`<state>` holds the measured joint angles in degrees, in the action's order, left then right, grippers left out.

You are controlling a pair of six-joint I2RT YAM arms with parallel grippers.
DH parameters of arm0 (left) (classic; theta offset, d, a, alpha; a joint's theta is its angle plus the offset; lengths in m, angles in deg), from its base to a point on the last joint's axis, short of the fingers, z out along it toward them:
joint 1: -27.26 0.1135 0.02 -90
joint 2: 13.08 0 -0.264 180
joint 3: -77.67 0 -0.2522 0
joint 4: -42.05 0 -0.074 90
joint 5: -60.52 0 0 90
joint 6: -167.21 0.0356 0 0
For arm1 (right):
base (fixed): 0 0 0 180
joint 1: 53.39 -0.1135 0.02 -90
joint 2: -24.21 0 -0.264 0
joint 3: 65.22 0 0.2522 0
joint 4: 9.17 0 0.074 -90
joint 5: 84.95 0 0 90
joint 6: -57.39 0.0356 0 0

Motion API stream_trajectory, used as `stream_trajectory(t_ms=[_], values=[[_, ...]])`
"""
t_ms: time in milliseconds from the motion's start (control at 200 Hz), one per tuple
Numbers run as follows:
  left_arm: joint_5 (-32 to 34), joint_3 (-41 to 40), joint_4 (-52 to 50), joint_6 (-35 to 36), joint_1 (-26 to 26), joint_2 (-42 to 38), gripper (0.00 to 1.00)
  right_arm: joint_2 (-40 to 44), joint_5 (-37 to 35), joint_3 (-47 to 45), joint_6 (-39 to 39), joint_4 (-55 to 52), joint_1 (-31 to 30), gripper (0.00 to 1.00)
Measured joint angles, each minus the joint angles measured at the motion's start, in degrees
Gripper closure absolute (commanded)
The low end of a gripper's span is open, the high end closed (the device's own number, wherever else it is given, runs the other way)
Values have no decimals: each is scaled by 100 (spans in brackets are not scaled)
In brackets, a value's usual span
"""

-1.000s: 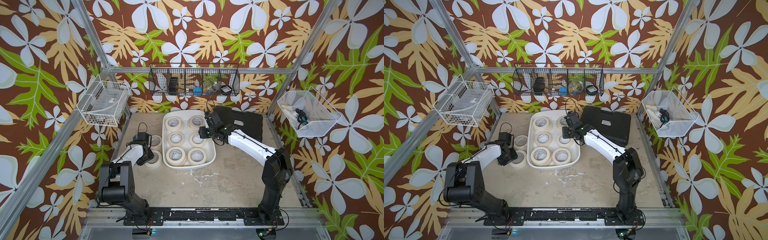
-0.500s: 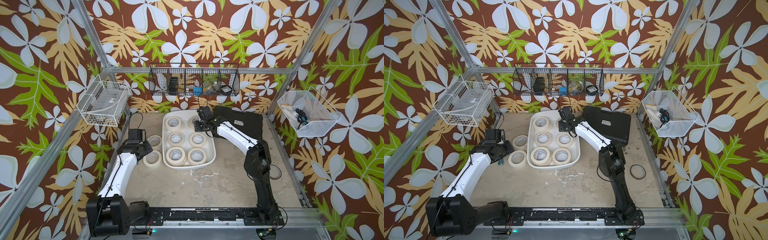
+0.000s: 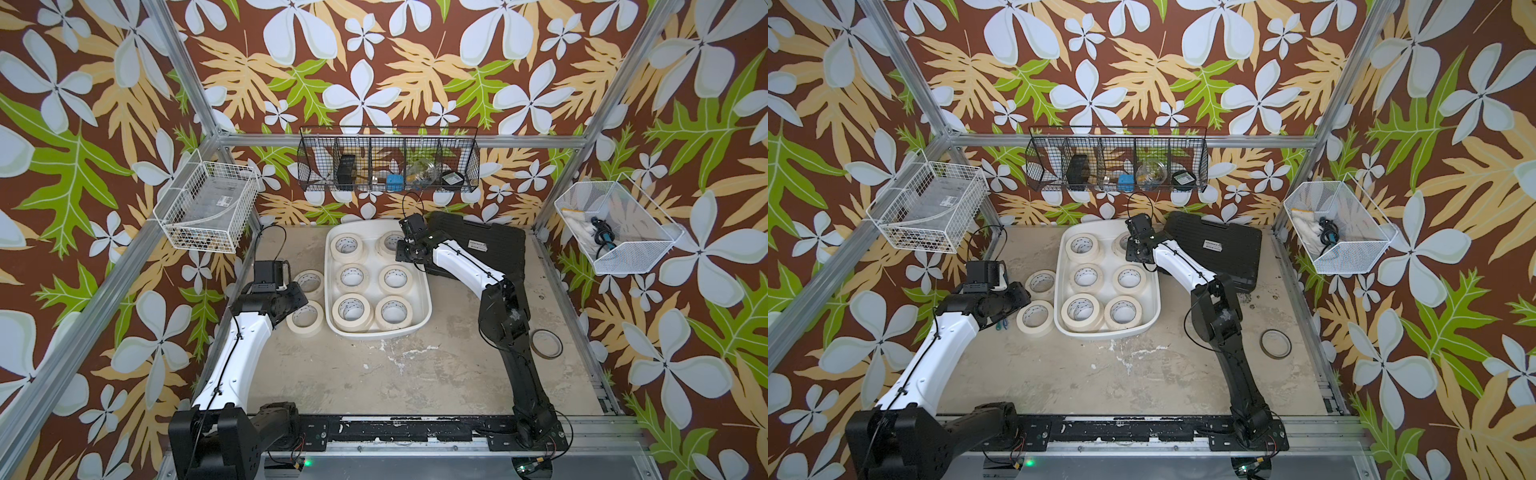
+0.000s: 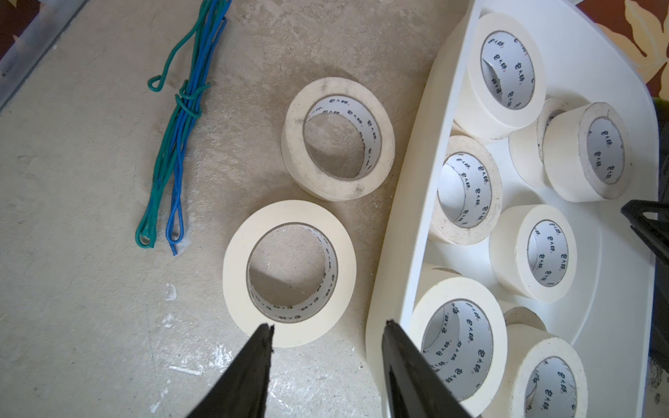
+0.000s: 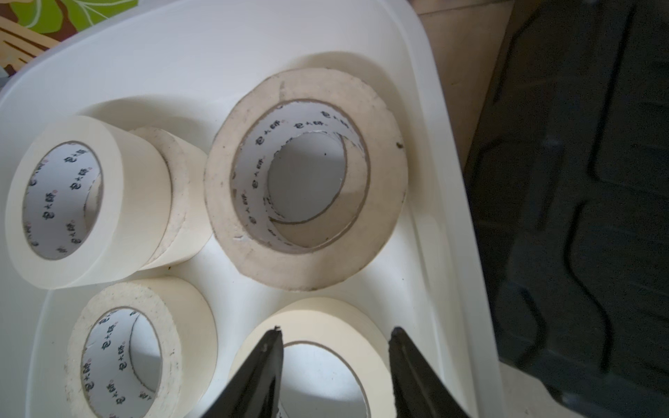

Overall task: Take out the art tape in the storage box
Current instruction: Pick up the art tape from the storage box.

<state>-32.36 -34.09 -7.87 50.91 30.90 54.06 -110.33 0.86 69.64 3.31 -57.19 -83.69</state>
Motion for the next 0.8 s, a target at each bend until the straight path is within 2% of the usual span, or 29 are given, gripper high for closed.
stream_trajectory(t_ms=[465,801], values=[[37,-105,13,50,0,-33,47,-166,496,-79,925,590,190,43],[44,-214,87,68,0,-33,47,-586,527,387,1414,601,212,43]])
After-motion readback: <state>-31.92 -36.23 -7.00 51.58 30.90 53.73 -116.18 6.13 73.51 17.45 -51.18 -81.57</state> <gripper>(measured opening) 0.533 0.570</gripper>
